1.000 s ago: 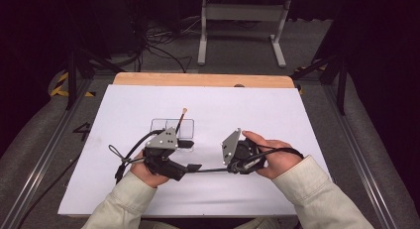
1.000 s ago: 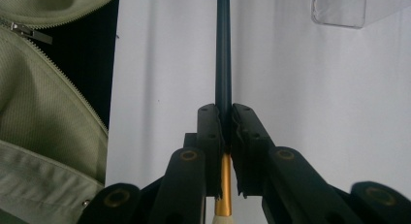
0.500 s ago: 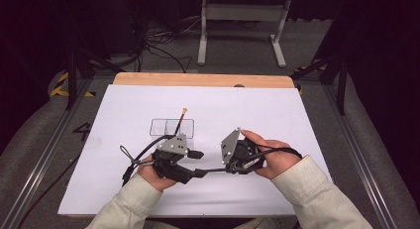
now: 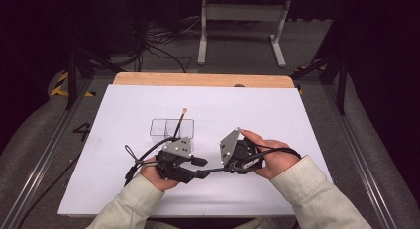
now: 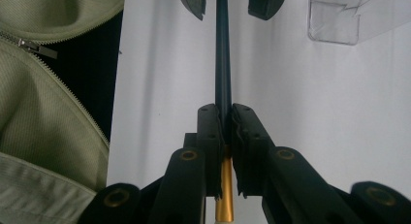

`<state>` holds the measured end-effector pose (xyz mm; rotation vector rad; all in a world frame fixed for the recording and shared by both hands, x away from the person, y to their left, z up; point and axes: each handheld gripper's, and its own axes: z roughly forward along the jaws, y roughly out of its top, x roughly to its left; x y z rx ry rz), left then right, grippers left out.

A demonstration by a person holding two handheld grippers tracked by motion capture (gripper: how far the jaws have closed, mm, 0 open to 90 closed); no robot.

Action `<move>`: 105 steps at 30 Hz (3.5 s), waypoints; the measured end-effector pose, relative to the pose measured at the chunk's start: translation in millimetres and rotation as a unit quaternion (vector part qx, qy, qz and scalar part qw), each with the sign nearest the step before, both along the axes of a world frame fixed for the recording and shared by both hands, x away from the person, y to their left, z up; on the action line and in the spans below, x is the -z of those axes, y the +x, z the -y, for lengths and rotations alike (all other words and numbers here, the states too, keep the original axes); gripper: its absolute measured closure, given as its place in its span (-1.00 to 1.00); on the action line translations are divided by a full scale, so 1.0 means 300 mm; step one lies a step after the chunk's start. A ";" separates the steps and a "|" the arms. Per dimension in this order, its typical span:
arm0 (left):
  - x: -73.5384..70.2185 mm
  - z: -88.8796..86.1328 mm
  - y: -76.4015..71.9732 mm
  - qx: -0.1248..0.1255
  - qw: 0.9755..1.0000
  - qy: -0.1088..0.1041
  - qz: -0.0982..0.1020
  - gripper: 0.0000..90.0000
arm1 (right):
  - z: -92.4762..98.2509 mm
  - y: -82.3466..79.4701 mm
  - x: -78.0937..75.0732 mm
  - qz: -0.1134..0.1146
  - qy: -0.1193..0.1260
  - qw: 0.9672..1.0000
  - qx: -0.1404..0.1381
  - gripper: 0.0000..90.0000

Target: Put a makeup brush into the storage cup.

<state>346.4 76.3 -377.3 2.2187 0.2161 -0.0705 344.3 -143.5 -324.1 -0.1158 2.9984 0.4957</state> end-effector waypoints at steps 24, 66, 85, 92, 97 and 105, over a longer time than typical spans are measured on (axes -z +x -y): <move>0.019 0.038 -0.007 0.015 1.000 0.025 -0.003 0.34 | -0.022 -0.004 0.004 0.007 0.004 1.000 -0.006 0.84; 0.035 0.075 -0.024 0.019 0.997 0.074 0.022 0.85 | -0.042 -0.007 0.016 -0.006 0.005 1.000 -0.026 0.82; 0.026 0.049 -0.013 0.000 0.997 0.074 0.024 0.86 | 0.025 -0.004 -0.033 0.044 0.135 0.989 0.034 -0.58; 0.019 0.026 -0.009 -0.011 0.998 0.064 0.019 0.86 | 0.083 0.003 -0.057 0.047 0.192 0.978 0.067 -0.97; 0.016 0.012 -0.007 -0.015 0.998 0.060 0.020 0.86 | 0.136 0.002 -0.071 0.037 0.233 0.968 0.087 -1.00; 0.009 -0.024 -0.008 -0.015 0.999 0.042 0.020 0.86 | 0.235 0.002 -0.071 0.041 0.298 0.945 0.128 -1.00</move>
